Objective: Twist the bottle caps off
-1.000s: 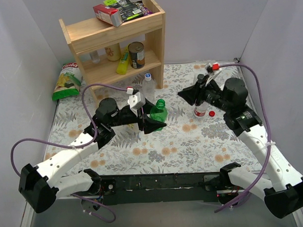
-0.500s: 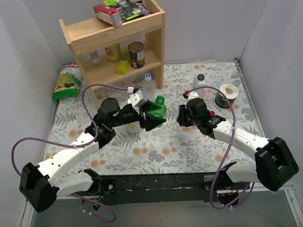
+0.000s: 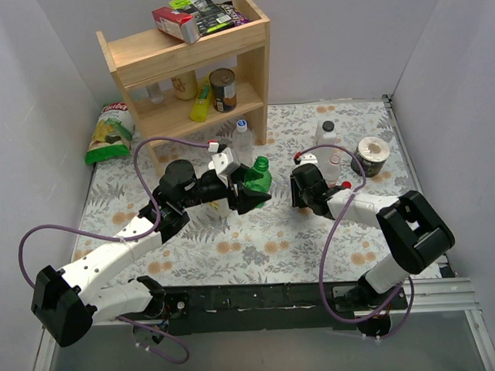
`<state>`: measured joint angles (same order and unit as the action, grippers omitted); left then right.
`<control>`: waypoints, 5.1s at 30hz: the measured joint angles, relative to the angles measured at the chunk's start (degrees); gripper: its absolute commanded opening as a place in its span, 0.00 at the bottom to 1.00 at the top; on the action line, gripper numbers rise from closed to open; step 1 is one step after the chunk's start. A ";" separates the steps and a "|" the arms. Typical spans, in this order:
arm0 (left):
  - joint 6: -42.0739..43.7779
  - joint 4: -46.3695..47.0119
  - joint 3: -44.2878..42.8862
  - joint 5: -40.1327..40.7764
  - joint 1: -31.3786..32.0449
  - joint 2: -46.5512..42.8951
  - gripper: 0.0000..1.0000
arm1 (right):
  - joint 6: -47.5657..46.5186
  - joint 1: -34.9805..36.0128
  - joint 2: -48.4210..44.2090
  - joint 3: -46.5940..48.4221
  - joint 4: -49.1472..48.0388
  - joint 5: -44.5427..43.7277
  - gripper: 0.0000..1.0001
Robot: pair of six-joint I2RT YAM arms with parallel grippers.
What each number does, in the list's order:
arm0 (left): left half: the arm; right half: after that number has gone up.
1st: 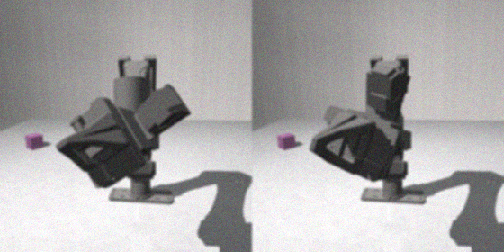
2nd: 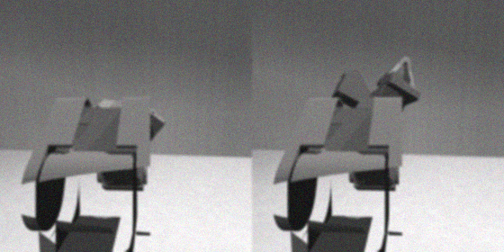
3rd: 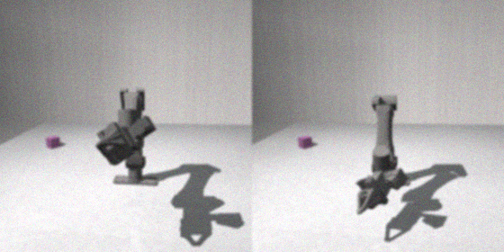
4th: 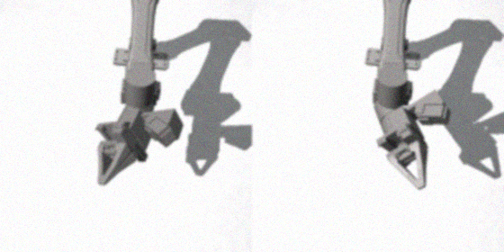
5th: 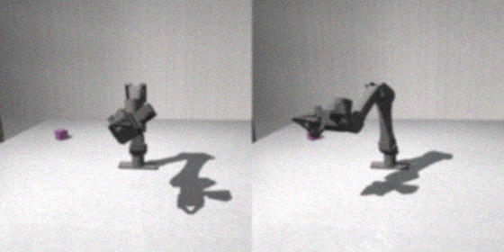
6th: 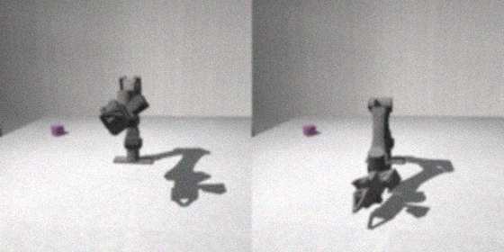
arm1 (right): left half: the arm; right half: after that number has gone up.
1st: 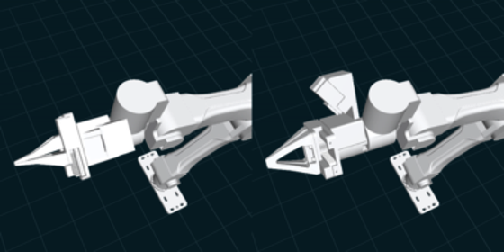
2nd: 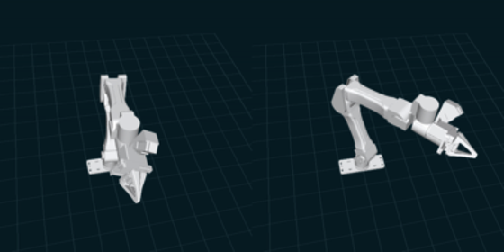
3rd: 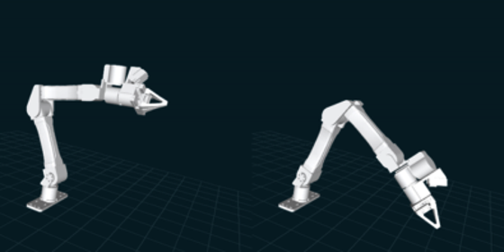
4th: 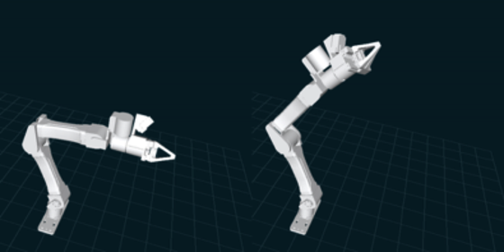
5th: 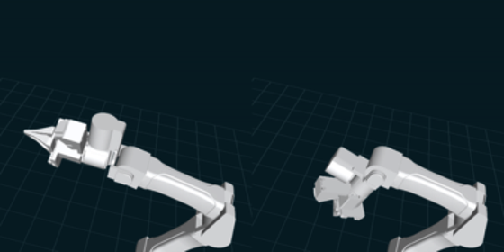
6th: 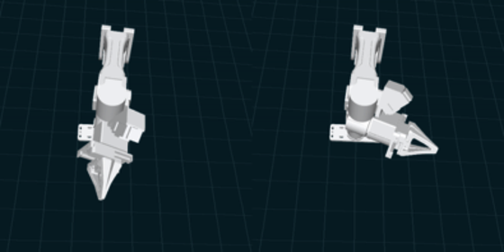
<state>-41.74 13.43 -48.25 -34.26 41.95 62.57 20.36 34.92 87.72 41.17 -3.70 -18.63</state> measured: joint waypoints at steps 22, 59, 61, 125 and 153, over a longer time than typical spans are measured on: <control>0.00 -0.20 0.00 0.17 0.00 0.04 0.36 | -1.75 -0.31 8.13 6.91 -1.20 -7.30 0.63; -4.98 -4.83 -2.25 4.90 0.00 9.35 0.36 | -6.75 -6.88 -23.82 31.12 21.31 54.90 0.63; -5.11 -4.81 -2.27 4.70 0.00 9.35 0.36 | -6.67 -6.34 -23.04 31.12 21.24 55.10 0.62; -5.14 -9.18 -0.44 21.90 -19.67 -3.74 0.98 | -18.51 2.73 -14.45 6.36 -7.50 13.88 0.01; -4.35 -8.13 0.66 21.81 -19.67 -4.17 0.98 | -20.13 3.48 -9.75 6.67 -7.76 11.47 0.77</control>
<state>-46.09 5.30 -47.59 -12.45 22.28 58.39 0.23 38.39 77.97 47.83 -11.46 -7.16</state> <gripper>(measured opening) 0.981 0.753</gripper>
